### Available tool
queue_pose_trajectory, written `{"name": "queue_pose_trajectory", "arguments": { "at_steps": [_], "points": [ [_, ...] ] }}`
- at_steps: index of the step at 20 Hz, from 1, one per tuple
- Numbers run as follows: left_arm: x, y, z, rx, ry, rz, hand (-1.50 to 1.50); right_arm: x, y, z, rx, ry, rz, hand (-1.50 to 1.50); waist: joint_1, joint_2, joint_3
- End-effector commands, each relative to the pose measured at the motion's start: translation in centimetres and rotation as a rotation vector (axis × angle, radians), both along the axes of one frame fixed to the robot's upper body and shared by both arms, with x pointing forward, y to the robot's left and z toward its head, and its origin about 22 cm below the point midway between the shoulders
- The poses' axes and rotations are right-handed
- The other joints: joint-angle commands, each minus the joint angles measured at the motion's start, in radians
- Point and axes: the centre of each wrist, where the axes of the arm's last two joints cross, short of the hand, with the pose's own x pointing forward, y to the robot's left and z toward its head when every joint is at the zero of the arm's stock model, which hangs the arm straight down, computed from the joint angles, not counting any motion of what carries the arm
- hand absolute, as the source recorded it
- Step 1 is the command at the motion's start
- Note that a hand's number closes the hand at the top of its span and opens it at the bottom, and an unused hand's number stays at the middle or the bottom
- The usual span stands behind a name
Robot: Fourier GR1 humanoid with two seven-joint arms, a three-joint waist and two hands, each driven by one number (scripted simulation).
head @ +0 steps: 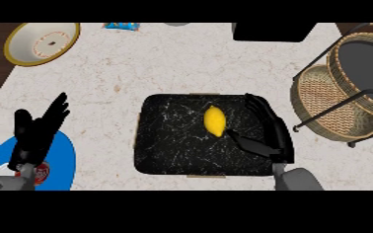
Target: Pick the lemon from the tray and place it in the tiered basket
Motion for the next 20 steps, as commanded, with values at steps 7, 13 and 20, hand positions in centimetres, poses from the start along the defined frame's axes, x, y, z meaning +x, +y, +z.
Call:
{"name": "queue_pose_trajectory", "arguments": {
  "at_steps": [7,13,20],
  "points": [
    [-0.7,1.7,0.1,-0.019,0.018,0.010,0.00,4.6,-1.7,6.0,-0.585,0.287,0.247,-1.50,-0.011,0.000,-0.006],
    [-2.3,1.3,-0.5,-0.021,0.024,0.008,0.00,7.9,3.5,12.9,-0.615,0.328,0.383,-1.50,-0.012,0.000,-0.002],
    [-3.0,2.7,-0.5,-0.029,0.018,0.034,0.00,8.5,5.6,15.5,-0.626,0.487,0.474,-1.50,-0.019,0.001,-0.002]
  ]
}}
